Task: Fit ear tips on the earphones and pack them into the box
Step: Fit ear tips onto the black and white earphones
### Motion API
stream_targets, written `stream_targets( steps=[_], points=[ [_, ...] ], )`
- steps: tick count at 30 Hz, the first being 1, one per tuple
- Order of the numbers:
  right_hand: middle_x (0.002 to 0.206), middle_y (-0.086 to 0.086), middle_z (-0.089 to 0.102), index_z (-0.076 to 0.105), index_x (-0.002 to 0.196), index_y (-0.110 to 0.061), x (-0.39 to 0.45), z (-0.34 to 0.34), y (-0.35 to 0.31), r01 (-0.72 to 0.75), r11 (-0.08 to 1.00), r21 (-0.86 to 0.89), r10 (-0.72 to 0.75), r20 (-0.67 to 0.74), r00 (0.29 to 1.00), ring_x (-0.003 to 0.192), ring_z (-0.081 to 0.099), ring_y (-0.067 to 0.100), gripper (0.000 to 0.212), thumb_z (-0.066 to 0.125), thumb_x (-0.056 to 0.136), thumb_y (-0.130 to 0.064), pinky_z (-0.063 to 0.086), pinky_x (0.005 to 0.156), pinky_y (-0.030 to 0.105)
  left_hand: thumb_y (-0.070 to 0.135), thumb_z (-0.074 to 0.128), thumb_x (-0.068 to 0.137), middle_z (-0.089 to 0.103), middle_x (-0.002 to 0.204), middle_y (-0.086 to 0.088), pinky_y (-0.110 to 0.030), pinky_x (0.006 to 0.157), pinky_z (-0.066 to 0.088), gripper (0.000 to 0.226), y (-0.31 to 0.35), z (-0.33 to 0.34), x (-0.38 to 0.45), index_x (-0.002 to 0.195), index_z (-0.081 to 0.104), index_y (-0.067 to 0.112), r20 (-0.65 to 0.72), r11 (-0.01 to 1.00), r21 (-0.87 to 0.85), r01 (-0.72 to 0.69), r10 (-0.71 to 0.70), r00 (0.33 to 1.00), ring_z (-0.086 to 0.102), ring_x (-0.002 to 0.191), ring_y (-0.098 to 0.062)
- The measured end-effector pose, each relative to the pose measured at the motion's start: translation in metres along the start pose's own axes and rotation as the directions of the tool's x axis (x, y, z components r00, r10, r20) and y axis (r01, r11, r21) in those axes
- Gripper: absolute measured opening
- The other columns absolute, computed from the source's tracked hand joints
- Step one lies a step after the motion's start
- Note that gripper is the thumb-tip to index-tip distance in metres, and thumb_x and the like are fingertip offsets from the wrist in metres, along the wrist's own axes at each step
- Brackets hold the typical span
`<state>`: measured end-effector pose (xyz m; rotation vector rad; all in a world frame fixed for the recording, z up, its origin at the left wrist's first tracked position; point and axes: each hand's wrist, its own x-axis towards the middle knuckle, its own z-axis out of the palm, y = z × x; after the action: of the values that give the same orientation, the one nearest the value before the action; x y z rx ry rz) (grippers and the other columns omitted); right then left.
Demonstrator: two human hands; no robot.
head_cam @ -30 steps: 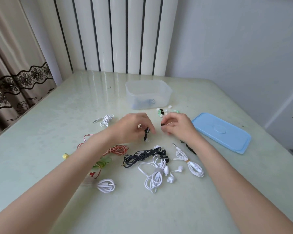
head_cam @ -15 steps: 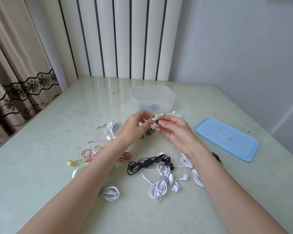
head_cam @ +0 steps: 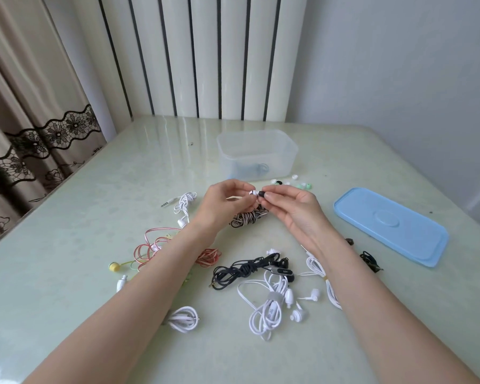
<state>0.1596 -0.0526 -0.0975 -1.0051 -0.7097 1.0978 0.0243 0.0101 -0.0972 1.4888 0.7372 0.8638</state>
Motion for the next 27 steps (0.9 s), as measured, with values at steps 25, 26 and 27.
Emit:
stream_targets(
  steps=[25, 26, 27],
  points=[
    [0.062, 0.000, 0.070, 0.063, 0.078, 0.001, -0.0016, 0.0021, -0.0003, 0.031, 0.998, -0.051, -0.031, 0.007, 1.000, 0.063, 0.068, 0.008, 0.013, 0.055, 0.082, 0.010, 0.055, 0.066, 0.015, 0.002, 0.071, 0.074, 0.063, 0.072, 0.003, -0.008, 0.064, 0.047, 0.018, 0.0039, -0.0010, -0.0010, 0.073, 0.061, 0.017, 0.017, 0.974, 0.156, -0.165, 0.165, 0.986, 0.058, 0.060, 0.005],
    [0.062, 0.000, 0.070, 0.063, 0.078, 0.001, -0.0016, 0.0017, -0.0010, 0.030, 0.998, -0.052, -0.030, 0.009, 1.000, 0.063, 0.068, 0.008, 0.012, 0.055, 0.082, 0.010, 0.055, 0.066, 0.015, 0.002, 0.071, 0.074, 0.063, 0.072, 0.003, -0.009, 0.064, 0.047, 0.018, 0.0041, -0.0012, -0.0010, 0.073, 0.061, 0.017, 0.022, 0.968, 0.175, -0.178, 0.177, 0.984, 0.057, 0.061, 0.004],
    [0.062, 0.000, 0.070, 0.063, 0.078, 0.002, -0.0017, 0.0015, -0.0012, 0.027, 0.998, -0.051, -0.027, 0.008, 1.000, 0.063, 0.068, 0.008, 0.012, 0.055, 0.082, 0.011, 0.055, 0.065, 0.015, 0.002, 0.071, 0.074, 0.063, 0.072, 0.003, -0.009, 0.064, 0.047, 0.018, 0.0040, -0.0014, -0.0010, 0.073, 0.061, 0.017, 0.028, 0.964, 0.192, -0.187, 0.185, 0.982, 0.057, 0.062, 0.003]
  ],
)
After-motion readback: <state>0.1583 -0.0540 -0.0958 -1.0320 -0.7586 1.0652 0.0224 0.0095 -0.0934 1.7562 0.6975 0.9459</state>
